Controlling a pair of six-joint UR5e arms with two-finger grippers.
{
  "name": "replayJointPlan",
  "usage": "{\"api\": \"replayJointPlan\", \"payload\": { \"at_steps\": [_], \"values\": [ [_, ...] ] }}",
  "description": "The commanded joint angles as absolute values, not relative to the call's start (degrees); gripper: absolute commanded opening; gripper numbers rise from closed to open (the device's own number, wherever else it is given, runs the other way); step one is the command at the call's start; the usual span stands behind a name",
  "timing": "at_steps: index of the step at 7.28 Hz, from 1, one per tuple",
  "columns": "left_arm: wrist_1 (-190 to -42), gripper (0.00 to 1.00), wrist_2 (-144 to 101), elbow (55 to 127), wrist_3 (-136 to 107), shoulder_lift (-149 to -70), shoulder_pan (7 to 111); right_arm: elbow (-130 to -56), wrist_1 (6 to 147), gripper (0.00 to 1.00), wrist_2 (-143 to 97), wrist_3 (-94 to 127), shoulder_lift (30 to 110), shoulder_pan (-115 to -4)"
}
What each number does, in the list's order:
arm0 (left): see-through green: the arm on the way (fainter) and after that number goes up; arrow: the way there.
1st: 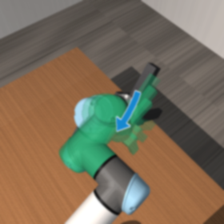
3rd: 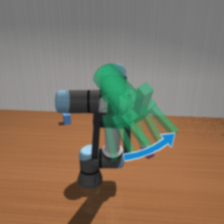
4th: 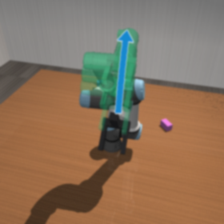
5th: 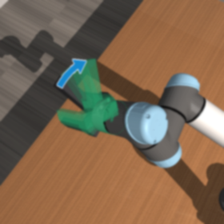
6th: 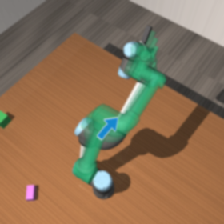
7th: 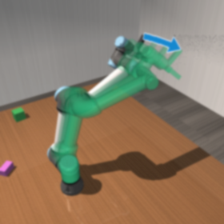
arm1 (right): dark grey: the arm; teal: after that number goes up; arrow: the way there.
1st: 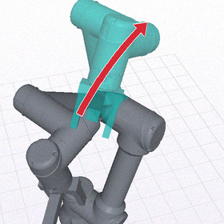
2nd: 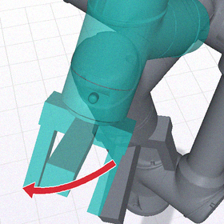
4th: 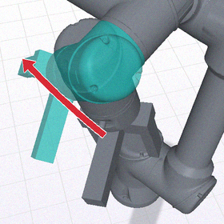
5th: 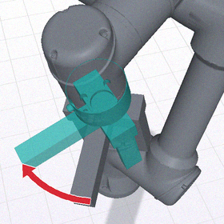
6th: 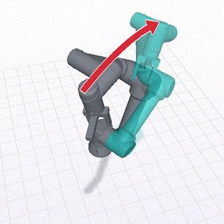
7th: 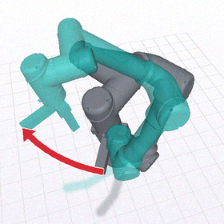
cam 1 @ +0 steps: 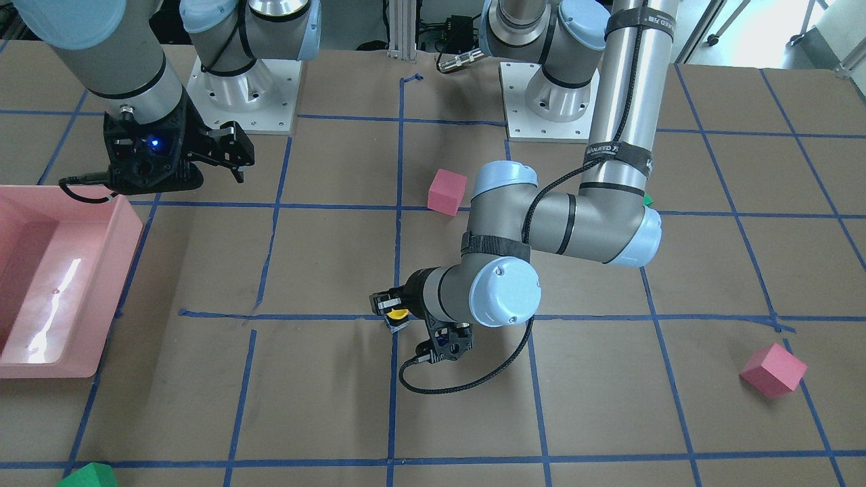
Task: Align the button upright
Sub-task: 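Set the button upright on the table and open the left gripper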
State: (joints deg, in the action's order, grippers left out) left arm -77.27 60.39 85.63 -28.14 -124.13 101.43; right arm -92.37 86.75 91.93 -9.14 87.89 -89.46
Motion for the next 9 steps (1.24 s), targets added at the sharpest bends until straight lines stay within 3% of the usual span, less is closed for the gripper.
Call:
{"api": "replayJointPlan", "payload": {
  "at_steps": [1, 9],
  "values": [
    [-77.3, 1.00, 60.7, 85.9, -28.0, -122.4, 101.4, -92.4, 86.7, 1.00, 91.8, -9.1, 87.9, -89.5],
    [-83.1, 1.00, 86.9, 87.4, -3.7, -93.5, 95.4, -92.2, 86.8, 1.00, 91.7, -9.5, 87.8, -89.3]
  ]
}}
